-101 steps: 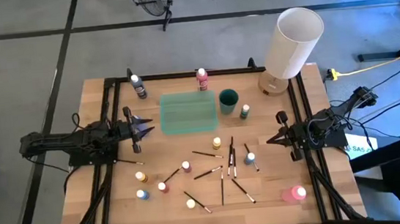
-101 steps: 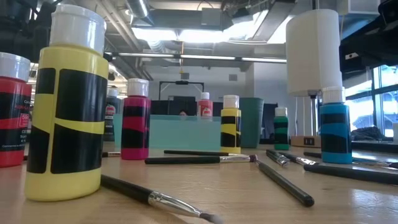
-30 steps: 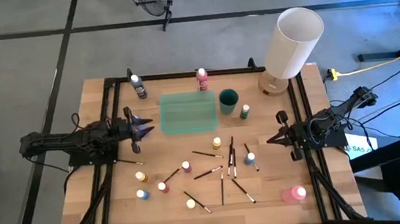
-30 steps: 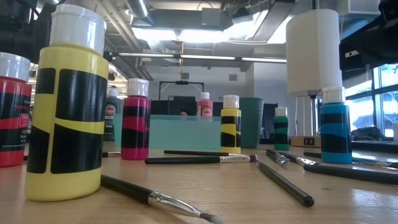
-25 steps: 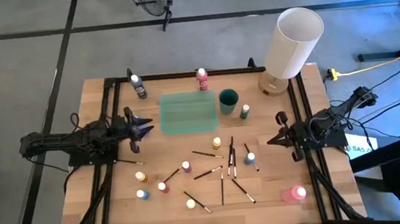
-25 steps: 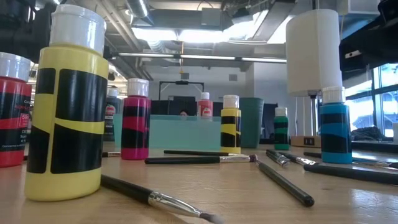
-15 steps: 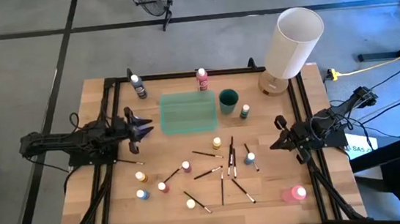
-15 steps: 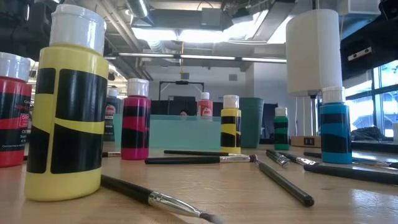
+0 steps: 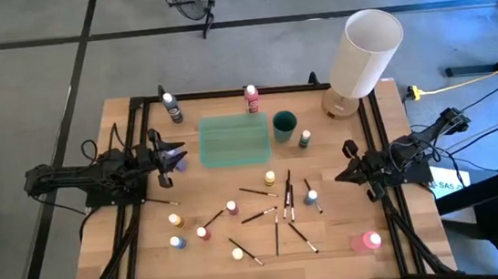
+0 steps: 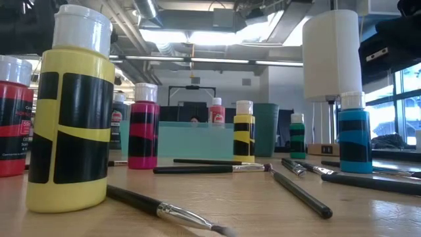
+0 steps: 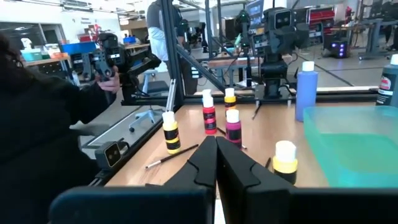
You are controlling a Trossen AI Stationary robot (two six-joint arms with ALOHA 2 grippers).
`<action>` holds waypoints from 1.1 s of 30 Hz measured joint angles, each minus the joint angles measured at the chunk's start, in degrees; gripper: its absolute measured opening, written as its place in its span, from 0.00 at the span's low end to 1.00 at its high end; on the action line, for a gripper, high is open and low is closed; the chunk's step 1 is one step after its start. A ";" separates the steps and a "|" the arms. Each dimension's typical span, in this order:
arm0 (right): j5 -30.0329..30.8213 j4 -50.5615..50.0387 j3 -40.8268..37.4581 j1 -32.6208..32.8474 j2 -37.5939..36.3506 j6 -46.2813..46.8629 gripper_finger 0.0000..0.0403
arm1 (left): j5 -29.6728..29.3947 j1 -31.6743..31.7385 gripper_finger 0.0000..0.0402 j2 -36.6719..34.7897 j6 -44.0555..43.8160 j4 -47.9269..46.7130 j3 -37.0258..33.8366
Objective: Pick & Place Paint Supplies
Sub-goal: Put the big light blue paint bottle into the green bin
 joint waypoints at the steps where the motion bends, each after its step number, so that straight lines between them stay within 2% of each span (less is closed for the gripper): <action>1: -0.09 -0.01 0.00 0.00 0.00 -0.77 0.02 | 0.04 0.00 0.32 0.00 -0.15 0.16 0.00; 7: -0.24 0.72 0.00 0.00 0.00 -6.95 0.02 | 5.68 0.00 0.32 0.00 -1.46 -0.31 0.50; 13: 0.64 3.57 0.00 0.00 0.00 -9.63 0.02 | 5.62 0.00 0.32 0.00 -2.93 -3.21 5.51; 18: 6.02 3.89 0.00 0.01 0.00 -9.98 0.02 | 2.72 0.00 0.32 0.19 -2.62 -11.62 10.96; 23: 10.48 3.66 0.00 0.01 0.00 -9.91 0.02 | -2.20 0.02 0.32 0.38 -1.20 -11.84 14.01; 28: 16.68 3.27 0.00 0.00 0.00 -6.61 0.09 | -1.96 0.02 0.33 0.39 -0.01 -10.38 14.10; 33: 17.65 3.34 0.00 0.01 0.00 -6.31 0.20 | -1.78 0.00 0.32 0.39 -4.39 -10.65 14.10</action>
